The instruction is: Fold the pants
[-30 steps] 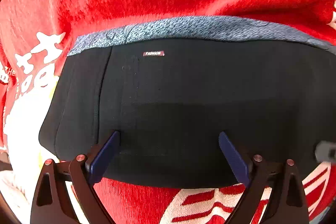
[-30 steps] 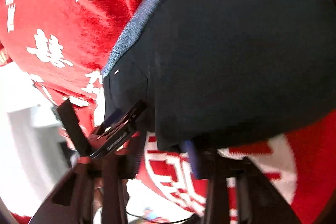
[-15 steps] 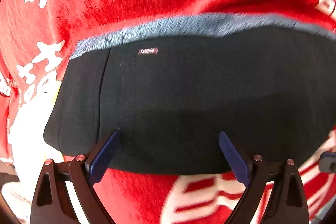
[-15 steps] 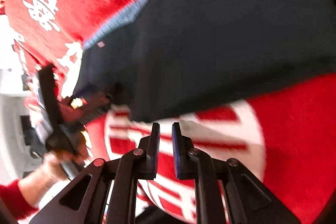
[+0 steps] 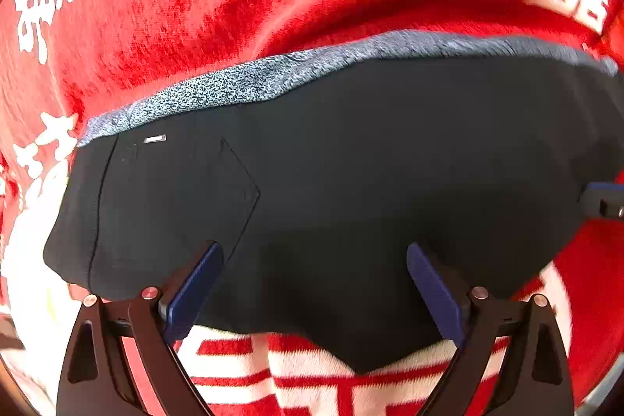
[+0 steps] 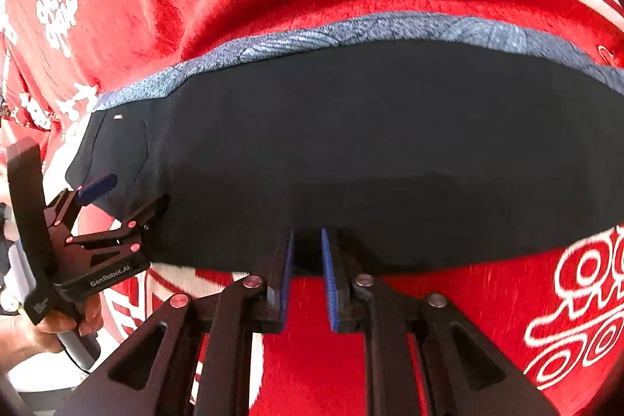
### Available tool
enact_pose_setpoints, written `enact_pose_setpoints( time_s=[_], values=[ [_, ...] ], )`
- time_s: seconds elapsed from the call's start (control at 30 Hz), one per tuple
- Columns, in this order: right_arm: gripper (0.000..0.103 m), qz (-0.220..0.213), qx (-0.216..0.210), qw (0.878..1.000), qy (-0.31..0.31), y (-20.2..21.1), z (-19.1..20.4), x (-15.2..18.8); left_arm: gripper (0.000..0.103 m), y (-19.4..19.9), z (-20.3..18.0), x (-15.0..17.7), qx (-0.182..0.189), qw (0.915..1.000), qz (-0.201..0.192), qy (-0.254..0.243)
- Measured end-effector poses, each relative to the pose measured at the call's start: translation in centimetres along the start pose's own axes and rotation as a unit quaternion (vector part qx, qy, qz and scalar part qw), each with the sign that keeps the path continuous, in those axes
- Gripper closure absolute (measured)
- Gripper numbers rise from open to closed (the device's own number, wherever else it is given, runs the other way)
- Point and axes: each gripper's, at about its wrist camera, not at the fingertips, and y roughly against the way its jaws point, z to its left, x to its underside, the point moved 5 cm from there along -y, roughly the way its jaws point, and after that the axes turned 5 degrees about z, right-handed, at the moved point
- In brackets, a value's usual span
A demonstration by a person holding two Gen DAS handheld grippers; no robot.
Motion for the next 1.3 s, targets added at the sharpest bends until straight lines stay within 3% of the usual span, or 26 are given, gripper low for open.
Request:
enact_pose_setpoints(
  time_s=[0.13, 0.27, 0.33, 0.37, 0.57, 0.63, 0.7, 0.87, 0.97, 1.07, 1.2, 1.3],
  values=[
    [0.087, 0.003, 0.005, 1.000, -0.002, 0.0, 0.3, 1.1, 0.007, 0.5, -0.4, -0.2, -0.017, 0.9997, 0.011, -0.014],
    [0.082, -0.002, 0.006, 1.000, -0.019, 1.9, -0.4, 1.3, 0.007, 1.9, -0.2, -1.8, 0.009, 0.9993, 0.020, 0.029],
    [0.045, -0.016, 0.015, 0.999, -0.035, 3.4, -2.2, 1.0, 0.007, 2.6, -0.7, -3.4, 0.016, 0.9989, 0.015, 0.043],
    [0.041, -0.025, 0.025, 0.998, -0.046, 4.0, -3.2, 0.7, 0.007, 2.7, -0.9, -4.1, 0.019, 0.9987, 0.014, 0.045],
    [0.041, -0.052, 0.075, 0.991, -0.097, 6.6, -9.8, -1.9, 0.007, 3.1, -5.0, -8.4, 0.035, 0.9981, 0.013, 0.049],
    [0.056, -0.067, 0.083, 0.988, -0.109, 7.4, -12.2, -3.5, 0.007, 3.6, -8.2, -9.8, 0.041, 0.9977, 0.014, 0.052],
    [0.059, -0.070, 0.097, 0.986, -0.119, 7.7, -15.3, -5.3, 0.007, 2.7, -10.6, -11.7, 0.049, 0.9975, 0.021, 0.046],
    [0.059, -0.065, 0.133, 0.982, -0.115, 6.8, -20.3, -9.3, 0.007, 0.2, -15.6, -14.6, 0.019, 0.9995, 0.016, 0.021],
    [0.059, -0.059, 0.146, 0.984, -0.087, 6.2, -21.9, -10.7, 0.007, -1.4, -16.7, -14.7, 0.002, 0.9990, 0.031, 0.031],
    [0.061, -0.063, 0.154, 0.982, -0.085, 5.8, -24.2, -11.8, 0.007, -1.5, -16.8, -14.5, 0.005, 0.9986, 0.021, 0.047],
    [0.061, -0.079, 0.207, 0.966, -0.133, 7.5, -28.2, -13.2, 0.007, -1.0, -17.2, -14.5, -0.007, 0.9988, 0.026, 0.040],
    [0.061, -0.083, 0.173, 0.968, -0.162, 8.4, -29.5, -12.7, 0.007, -1.0, -17.7, -14.6, -0.018, 0.9988, 0.029, 0.037]
  ],
)
